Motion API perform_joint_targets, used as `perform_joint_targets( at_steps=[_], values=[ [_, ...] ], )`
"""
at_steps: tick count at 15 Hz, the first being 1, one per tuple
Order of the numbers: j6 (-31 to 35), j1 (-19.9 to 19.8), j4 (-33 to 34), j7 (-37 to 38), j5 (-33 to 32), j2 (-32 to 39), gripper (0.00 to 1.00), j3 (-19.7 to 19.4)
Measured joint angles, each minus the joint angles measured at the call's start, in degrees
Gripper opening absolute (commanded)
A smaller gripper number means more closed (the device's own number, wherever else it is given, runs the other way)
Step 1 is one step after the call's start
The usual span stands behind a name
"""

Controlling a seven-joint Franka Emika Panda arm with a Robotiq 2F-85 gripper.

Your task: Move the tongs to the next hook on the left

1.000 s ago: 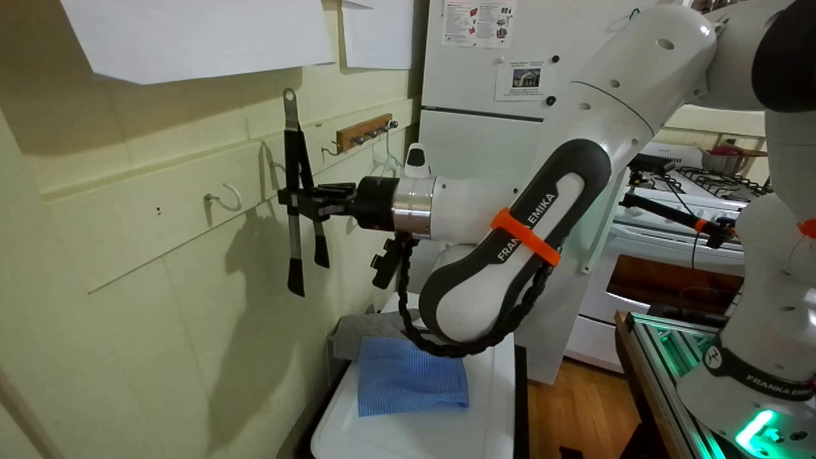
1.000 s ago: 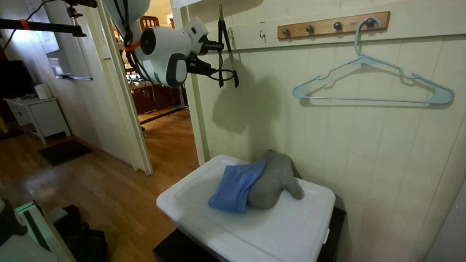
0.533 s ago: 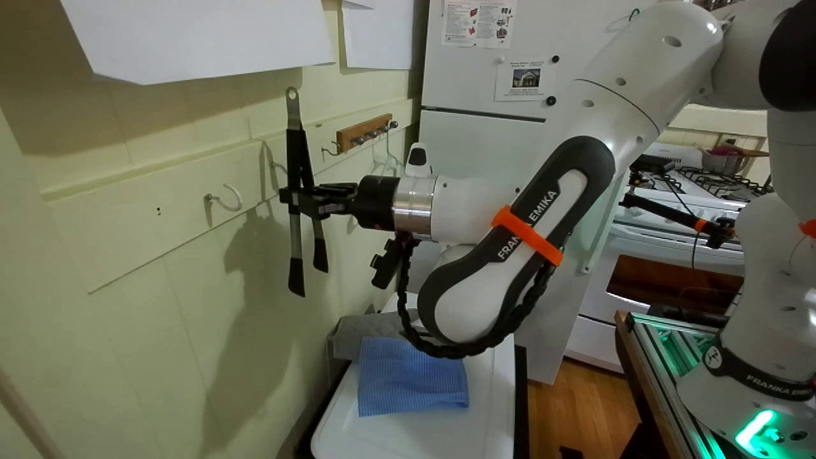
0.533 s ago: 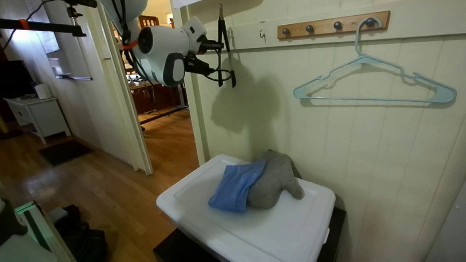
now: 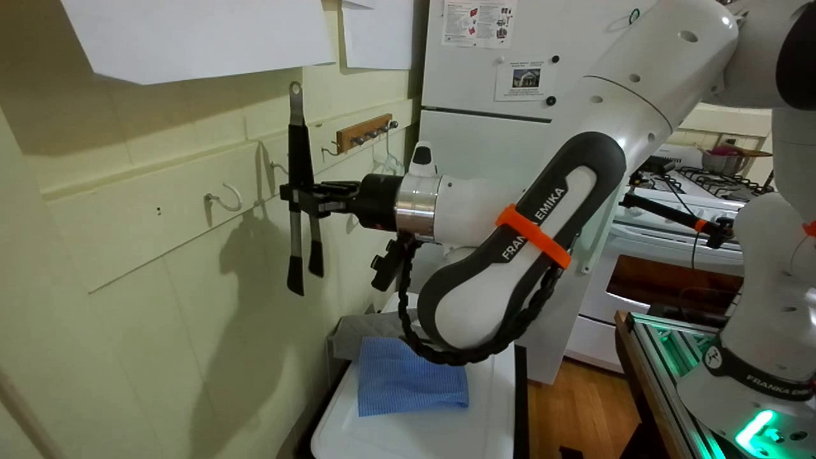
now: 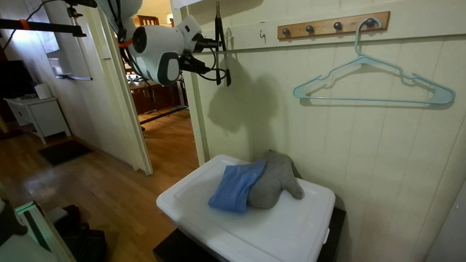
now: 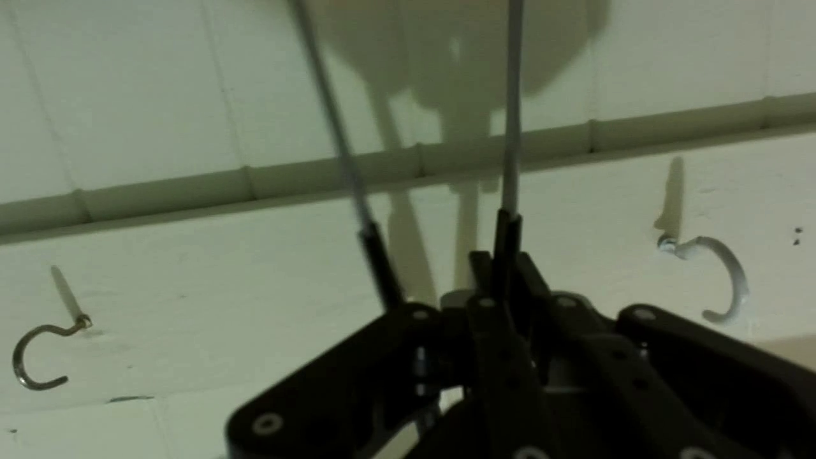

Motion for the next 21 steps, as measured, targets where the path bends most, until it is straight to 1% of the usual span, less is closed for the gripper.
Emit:
perform_joint_targets(
  at_steps=[2, 9, 12, 18, 21],
  values=[
    [1.22, 1.12, 0.04, -0.94, 0.17, -0.1, 0.02, 0.1],
    [0.44, 3.44, -0.01, -1.74, 0.18, -0.17, 0.02, 1.33],
    [-1.97, 3.74, 0.18, -2.21, 0.18, -0.35, 0.02, 1.36],
    [-10.08, 4.09, 0.47, -3.5, 0.15, -2.26, 0.02, 1.35],
    [-12.28, 4.77, 0.47, -4.66, 0.13, -3.22, 0.02, 1.3]
  ],
)
